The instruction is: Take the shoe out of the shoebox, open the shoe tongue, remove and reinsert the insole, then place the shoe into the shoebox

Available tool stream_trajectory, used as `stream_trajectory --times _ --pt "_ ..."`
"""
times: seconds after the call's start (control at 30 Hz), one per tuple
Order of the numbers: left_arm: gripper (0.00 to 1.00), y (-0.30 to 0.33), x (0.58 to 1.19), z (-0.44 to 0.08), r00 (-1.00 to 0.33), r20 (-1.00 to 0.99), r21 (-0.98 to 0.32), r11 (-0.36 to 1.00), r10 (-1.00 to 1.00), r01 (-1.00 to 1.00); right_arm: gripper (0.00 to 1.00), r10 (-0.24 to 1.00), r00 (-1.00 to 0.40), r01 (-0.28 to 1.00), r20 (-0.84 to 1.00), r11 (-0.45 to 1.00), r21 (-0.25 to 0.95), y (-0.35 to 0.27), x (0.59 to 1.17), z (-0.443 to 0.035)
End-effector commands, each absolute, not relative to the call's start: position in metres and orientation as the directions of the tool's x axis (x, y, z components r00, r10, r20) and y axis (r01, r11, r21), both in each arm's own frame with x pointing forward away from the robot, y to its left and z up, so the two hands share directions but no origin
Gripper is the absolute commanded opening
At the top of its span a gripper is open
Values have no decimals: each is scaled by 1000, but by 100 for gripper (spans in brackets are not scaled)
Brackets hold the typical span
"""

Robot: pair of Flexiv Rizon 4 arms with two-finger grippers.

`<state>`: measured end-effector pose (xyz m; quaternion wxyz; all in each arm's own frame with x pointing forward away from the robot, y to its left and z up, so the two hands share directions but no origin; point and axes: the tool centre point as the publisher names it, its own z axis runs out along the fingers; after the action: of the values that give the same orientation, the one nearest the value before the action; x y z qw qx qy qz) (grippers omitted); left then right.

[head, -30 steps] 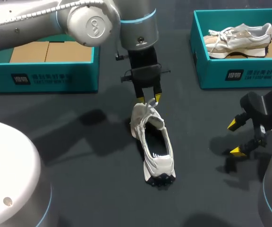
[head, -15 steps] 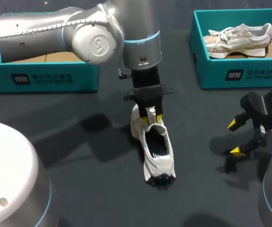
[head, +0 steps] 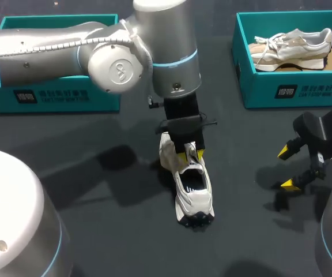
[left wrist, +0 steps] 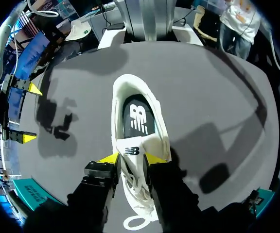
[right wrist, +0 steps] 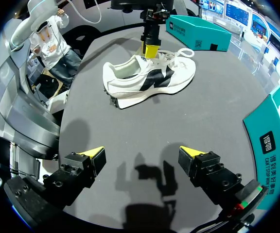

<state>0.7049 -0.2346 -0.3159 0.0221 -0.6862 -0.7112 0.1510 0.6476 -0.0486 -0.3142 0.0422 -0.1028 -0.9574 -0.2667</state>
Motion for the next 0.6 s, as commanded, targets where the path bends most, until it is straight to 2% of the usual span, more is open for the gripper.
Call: stream_trajectory --times 0.03,0.3,0.6 --pt "30 -233 695 -324 -60 -170 -238 18 984 971 100 175 -975 219 133 837 501 -49 646 -314" --pt "29 -240 683 -358 -74 -119 -288 37 990 957 100 175 -975 219 133 837 501 -49 646 -314" --pt "32 -227 671 -322 -63 -185 -237 18 981 971 100 175 -975 219 133 837 501 -49 646 -314"
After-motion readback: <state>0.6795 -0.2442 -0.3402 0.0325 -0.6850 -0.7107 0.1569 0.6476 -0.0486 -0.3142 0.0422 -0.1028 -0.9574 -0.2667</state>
